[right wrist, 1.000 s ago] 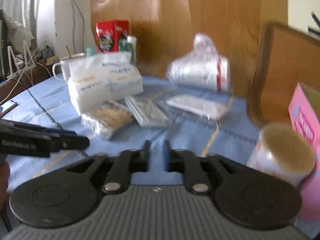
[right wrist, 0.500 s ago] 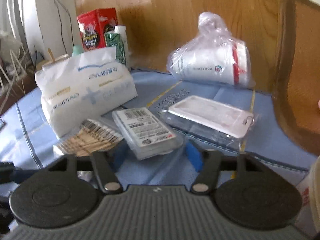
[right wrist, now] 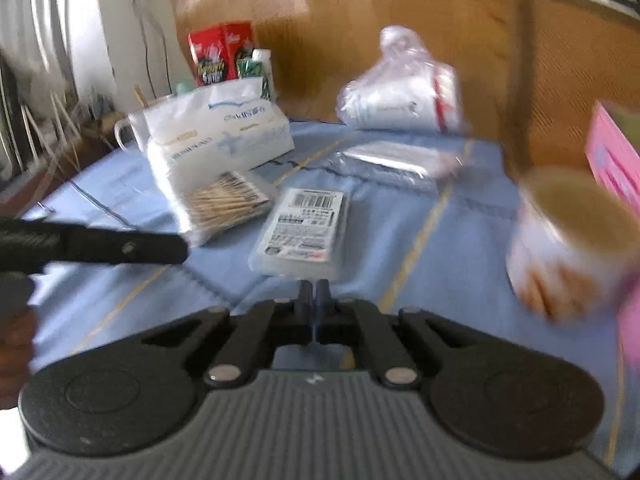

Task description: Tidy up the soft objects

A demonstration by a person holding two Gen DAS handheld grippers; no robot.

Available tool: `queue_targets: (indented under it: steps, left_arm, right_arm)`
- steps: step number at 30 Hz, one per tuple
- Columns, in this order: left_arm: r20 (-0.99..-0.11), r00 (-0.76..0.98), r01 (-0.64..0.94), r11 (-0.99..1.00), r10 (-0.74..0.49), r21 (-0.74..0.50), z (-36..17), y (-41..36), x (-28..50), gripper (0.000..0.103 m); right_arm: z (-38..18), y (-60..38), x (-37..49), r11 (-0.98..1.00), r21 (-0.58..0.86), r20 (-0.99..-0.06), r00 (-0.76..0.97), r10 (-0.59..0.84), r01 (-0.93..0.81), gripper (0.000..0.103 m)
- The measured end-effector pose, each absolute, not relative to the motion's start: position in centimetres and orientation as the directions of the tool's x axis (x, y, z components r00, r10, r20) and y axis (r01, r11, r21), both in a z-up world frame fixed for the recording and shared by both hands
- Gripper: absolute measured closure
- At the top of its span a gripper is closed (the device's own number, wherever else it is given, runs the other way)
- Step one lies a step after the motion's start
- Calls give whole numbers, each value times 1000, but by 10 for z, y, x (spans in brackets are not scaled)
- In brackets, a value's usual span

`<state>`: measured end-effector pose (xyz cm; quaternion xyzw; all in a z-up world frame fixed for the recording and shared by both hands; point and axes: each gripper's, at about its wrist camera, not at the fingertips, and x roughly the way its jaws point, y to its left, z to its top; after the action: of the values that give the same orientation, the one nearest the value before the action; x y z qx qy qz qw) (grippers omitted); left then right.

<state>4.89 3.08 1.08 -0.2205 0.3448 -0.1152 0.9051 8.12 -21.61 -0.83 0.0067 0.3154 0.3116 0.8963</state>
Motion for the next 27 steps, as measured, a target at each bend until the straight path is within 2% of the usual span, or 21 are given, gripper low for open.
queue_targets:
  steps: [3, 5, 7, 9, 12, 14, 16, 17, 18, 19, 24, 26, 27]
  left_arm:
    - [-587, 692, 81, 854, -419, -514, 12, 20, 50, 35]
    - [-592, 687, 81, 854, -421, -514, 15, 14, 52, 35]
    - [-587, 689, 65, 843, -425, -535, 20, 14, 55, 35]
    - [-562, 703, 52, 820, -436, -571, 28, 20, 53, 35]
    - [-531, 739, 48, 818, -415, -573, 46, 28, 43, 35]
    - [-524, 754, 40, 824, -396, -565, 54, 32, 40, 35]
    - [-527, 755, 38, 828, -390, -559, 59, 32, 42, 35]
    - [-534, 751, 37, 833, -388, -553, 60, 30, 43, 35]
    - [-542, 745, 39, 837, -388, -546, 60, 28, 45, 35]
    - [-550, 737, 44, 841, -392, -540, 58, 24, 48, 35]
    - [-620, 651, 56, 843, -437, -536, 34, -5, 66, 37]
    - [-662, 596, 51, 844, -455, -534, 19, -21, 76, 53]
    - [-670, 578, 61, 843, -466, -534, 13, -29, 79, 64]
  right_arm:
    - [-9, -236, 54, 778, 264, -554, 570, 607, -571, 97]
    - [-4, -239, 46, 783, 234, -540, 593, 598, -576, 94]
    - [3, -233, 52, 793, 183, -527, 623, 578, -581, 78]
    - [9, -221, 65, 799, 166, -513, 642, 570, -578, 39]
    - [11, -198, 83, 781, 172, -514, 622, 591, -600, 33]
    - [9, -172, 95, 789, 134, -545, 621, 564, -600, 25]
    - [1, -156, 105, 813, 83, -580, 635, 510, -577, 27]
    - [-5, -152, 111, 828, 66, -604, 638, 476, -556, 32]
    - [-7, -155, 109, 835, 57, -585, 659, 473, -548, 38]
    - [-7, -161, 106, 834, 59, -583, 659, 475, -548, 40]
    - [-6, -210, 68, 791, 253, -528, 605, 595, -557, 42]
    - [-7, -223, 55, 772, 356, -510, 583, 633, -526, 42]
    - [-10, -236, 48, 750, 424, -481, 576, 661, -507, 42]
